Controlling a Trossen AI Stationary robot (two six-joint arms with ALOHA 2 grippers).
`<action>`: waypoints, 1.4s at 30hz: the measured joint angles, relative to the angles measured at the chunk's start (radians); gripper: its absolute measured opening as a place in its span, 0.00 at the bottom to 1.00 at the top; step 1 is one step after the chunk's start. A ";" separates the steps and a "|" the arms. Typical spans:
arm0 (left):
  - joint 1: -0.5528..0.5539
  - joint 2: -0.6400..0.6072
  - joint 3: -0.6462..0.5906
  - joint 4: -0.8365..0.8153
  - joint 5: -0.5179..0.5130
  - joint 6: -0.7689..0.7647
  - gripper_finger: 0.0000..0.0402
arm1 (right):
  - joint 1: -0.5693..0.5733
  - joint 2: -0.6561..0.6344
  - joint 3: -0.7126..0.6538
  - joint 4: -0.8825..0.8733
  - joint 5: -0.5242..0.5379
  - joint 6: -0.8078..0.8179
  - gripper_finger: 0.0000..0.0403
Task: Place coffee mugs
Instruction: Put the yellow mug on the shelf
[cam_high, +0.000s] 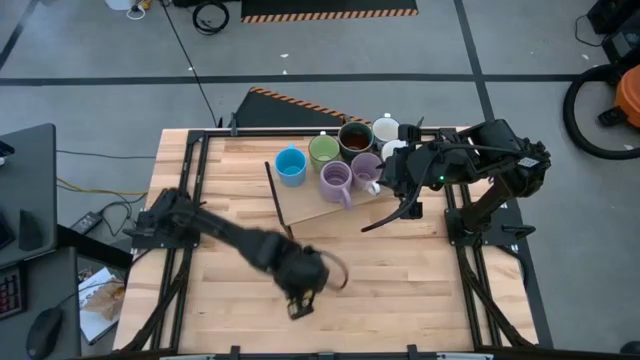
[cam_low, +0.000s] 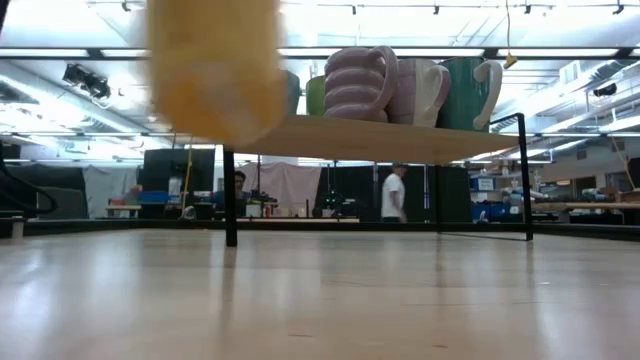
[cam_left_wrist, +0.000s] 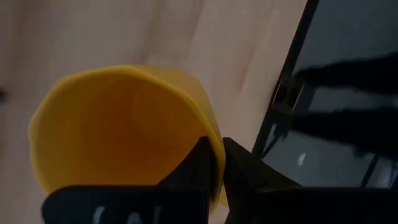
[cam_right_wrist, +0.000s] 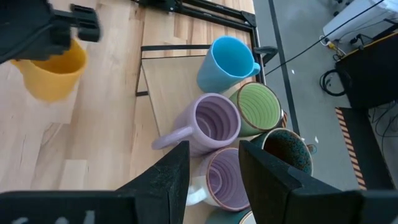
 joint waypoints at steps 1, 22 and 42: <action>0.022 0.000 0.040 -0.017 -0.003 0.017 0.07 | 0.000 0.000 0.000 0.000 0.000 0.002 0.36; 0.337 -0.002 0.374 -0.408 -0.166 0.267 0.07 | 0.000 0.000 0.000 0.000 0.000 0.051 0.36; 0.383 0.098 0.375 -0.409 -0.242 0.261 0.11 | 0.000 0.001 0.000 0.004 -0.001 0.054 0.36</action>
